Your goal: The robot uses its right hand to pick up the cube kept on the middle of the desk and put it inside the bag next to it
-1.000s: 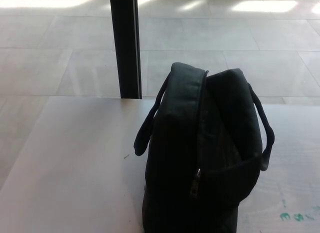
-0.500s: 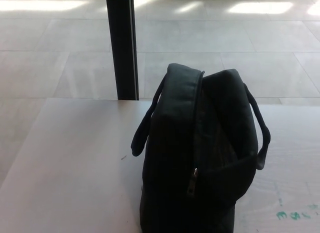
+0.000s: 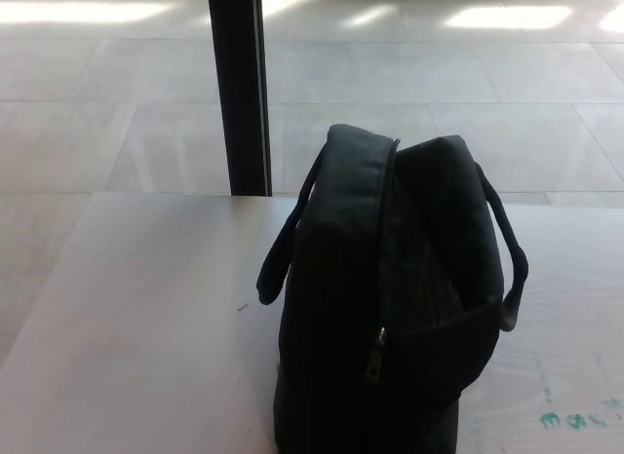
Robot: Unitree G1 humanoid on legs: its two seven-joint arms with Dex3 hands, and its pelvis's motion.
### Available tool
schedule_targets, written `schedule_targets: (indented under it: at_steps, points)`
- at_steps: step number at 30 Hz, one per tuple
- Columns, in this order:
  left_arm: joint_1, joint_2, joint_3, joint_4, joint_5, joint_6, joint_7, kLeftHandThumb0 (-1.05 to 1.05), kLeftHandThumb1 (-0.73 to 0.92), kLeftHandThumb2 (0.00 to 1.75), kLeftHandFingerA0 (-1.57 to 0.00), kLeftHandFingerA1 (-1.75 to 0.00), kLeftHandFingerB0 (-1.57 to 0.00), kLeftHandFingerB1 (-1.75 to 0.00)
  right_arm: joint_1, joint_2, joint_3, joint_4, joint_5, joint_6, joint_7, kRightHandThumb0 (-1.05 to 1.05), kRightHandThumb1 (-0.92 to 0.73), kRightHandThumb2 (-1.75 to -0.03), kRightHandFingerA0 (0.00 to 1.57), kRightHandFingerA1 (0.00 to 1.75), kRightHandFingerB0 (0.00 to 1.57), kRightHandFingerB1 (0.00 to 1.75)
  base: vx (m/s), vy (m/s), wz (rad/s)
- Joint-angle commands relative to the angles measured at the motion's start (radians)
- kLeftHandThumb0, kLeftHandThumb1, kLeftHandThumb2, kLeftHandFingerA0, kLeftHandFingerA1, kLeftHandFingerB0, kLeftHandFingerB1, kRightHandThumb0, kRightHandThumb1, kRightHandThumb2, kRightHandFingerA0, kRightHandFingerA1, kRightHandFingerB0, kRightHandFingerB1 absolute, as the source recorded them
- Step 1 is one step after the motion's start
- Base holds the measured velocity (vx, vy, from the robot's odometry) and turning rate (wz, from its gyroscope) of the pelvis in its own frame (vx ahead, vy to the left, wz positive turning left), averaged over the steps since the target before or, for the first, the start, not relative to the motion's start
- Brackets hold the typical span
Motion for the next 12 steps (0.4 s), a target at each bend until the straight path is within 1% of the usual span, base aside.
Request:
schedule_targets:
  at_steps: [1, 2, 3, 4, 5, 6, 7, 8, 9, 12]
  points:
    - [0.000, 0.016, -0.016, 0.028, 0.045, -0.051, 0.029, -0.42, 0.75, 0.61, -0.48, -0.45, -0.43, -0.44, 0.006, 0.017, 0.009, 0.133, 0.145, 0.046, -0.055, -0.61, -0.75, -0.63, 0.12, 0.48, 0.17, 0.36, 0.00, 0.000, 0.00]
    - [-0.001, 0.019, -0.019, 0.038, 0.045, -0.056, 0.021, -0.42, 0.75, 0.62, -0.46, -0.45, -0.41, -0.44, 0.017, 0.020, 0.032, 0.153, 0.140, 0.038, -0.047, -0.62, -0.76, -0.63, 0.12, 0.49, 0.18, 0.37, 0.00, 0.000, 0.00]
    - [-0.007, 0.020, -0.018, 0.048, 0.042, -0.055, 0.018, -0.41, 0.76, 0.62, -0.45, -0.45, -0.40, -0.44, 0.020, 0.019, 0.052, 0.164, 0.131, 0.038, -0.058, -0.63, -0.77, -0.63, 0.14, 0.48, 0.20, 0.37, 0.00, 0.000, 0.00]
    - [-0.012, 0.020, -0.019, 0.058, 0.043, -0.062, 0.020, -0.42, 0.75, 0.62, -0.45, -0.46, -0.41, -0.44, 0.020, 0.013, 0.081, 0.183, 0.128, 0.035, -0.062, -0.62, -0.77, -0.64, 0.13, 0.47, 0.20, 0.37, 0.00, 0.000, 0.00]
    - [-0.012, 0.021, -0.023, 0.061, 0.047, -0.071, 0.019, -0.43, 0.74, 0.62, -0.46, -0.46, -0.40, -0.44, 0.021, 0.008, 0.103, 0.196, 0.126, 0.032, -0.065, -0.63, -0.76, -0.62, 0.19, 0.51, 0.20, 0.37, 0.00, 0.000, 0.00]
    - [-0.014, 0.023, -0.023, 0.064, 0.047, -0.075, 0.019, -0.43, 0.74, 0.62, -0.46, -0.46, -0.40, -0.44, 0.018, 0.003, 0.119, 0.203, 0.130, 0.031, -0.070, -0.63, -0.76, -0.62, 0.19, 0.51, 0.20, 0.37, 0.00, 0.000, 0.00]
    - [-0.014, 0.024, -0.025, 0.064, 0.050, -0.076, 0.024, -0.44, 0.74, 0.61, -0.47, -0.46, -0.41, -0.44, 0.019, 0.004, 0.131, 0.202, 0.141, 0.034, -0.069, -0.66, -0.59, -0.91, 0.21, 0.57, 0.16, 0.48, 0.00, 0.000, 0.00]
    - [-0.010, 0.025, -0.030, 0.062, 0.057, -0.084, 0.029, -0.44, 0.74, 0.61, -0.48, -0.45, -0.42, -0.43, 0.024, 0.010, 0.143, 0.189, 0.151, 0.050, -0.066, -0.66, -0.58, -0.94, 0.29, 0.61, 0.17, 0.48, 0.00, 0.000, 0.00]
    - [-0.003, 0.025, -0.034, 0.061, 0.062, -0.098, 0.030, -0.43, 0.75, 0.61, -0.48, -0.46, -0.41, -0.44, 0.033, 0.017, 0.160, 0.170, 0.159, 0.069, -0.060, -0.65, -0.74, -0.62, 0.34, 0.57, 0.25, 0.37, 0.00, 0.000, 0.00]
    - [0.005, 0.024, -0.033, 0.070, 0.061, -0.113, 0.025, -0.44, 0.75, 0.62, -0.48, -0.45, -0.40, -0.43, 0.051, 0.013, 0.188, 0.168, 0.168, 0.059, -0.057, -0.65, -0.74, -0.62, 0.34, 0.52, 0.27, 0.36, 0.00, 0.000, 0.00]
